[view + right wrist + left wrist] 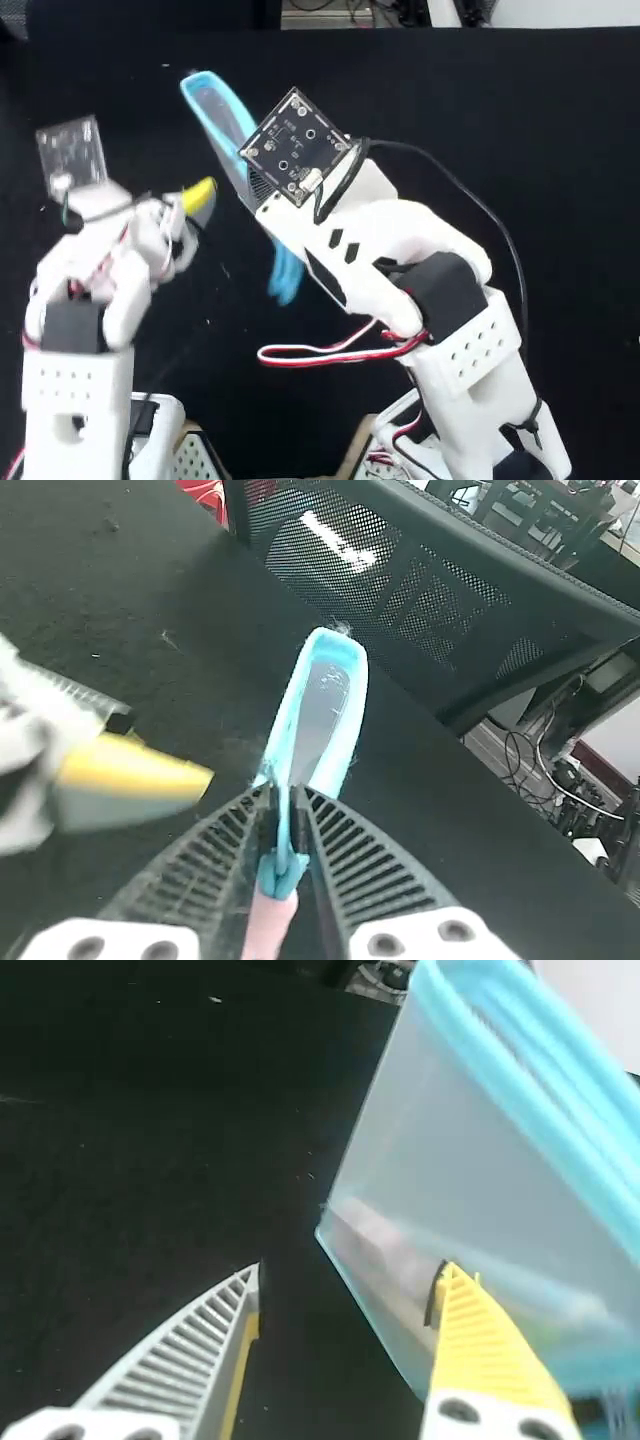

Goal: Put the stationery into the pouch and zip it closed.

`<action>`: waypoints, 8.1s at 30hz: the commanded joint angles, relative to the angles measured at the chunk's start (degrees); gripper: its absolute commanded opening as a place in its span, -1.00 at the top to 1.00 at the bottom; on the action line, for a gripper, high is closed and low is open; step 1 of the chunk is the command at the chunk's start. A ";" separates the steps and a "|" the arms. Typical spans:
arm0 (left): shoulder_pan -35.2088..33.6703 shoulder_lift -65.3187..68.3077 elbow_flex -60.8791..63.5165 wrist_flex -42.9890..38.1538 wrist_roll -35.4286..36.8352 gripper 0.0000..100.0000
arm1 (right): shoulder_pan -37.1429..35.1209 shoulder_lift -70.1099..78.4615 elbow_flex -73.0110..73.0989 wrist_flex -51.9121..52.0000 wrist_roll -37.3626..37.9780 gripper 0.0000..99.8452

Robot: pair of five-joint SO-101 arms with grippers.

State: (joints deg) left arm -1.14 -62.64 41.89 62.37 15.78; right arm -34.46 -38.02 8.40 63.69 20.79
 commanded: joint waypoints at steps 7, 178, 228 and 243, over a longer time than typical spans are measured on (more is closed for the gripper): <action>16.31 -38.24 24.22 -6.42 0.18 0.43 | 1.05 -1.63 -1.54 0.00 0.09 0.98; 18.42 -18.64 15.69 1.85 -17.76 0.94 | -2.02 -27.30 46.81 -34.73 -4.75 0.61; 18.42 -18.64 15.69 1.76 -17.67 0.94 | -12.04 -25.10 45.41 -26.90 -3.25 0.57; 20.35 -18.64 16.84 1.67 -17.67 0.94 | -7.30 -20.97 44.70 -33.41 -2.81 0.98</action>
State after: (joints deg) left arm 17.49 -81.45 56.13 63.78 -1.80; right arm -42.73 -59.21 54.46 31.87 17.45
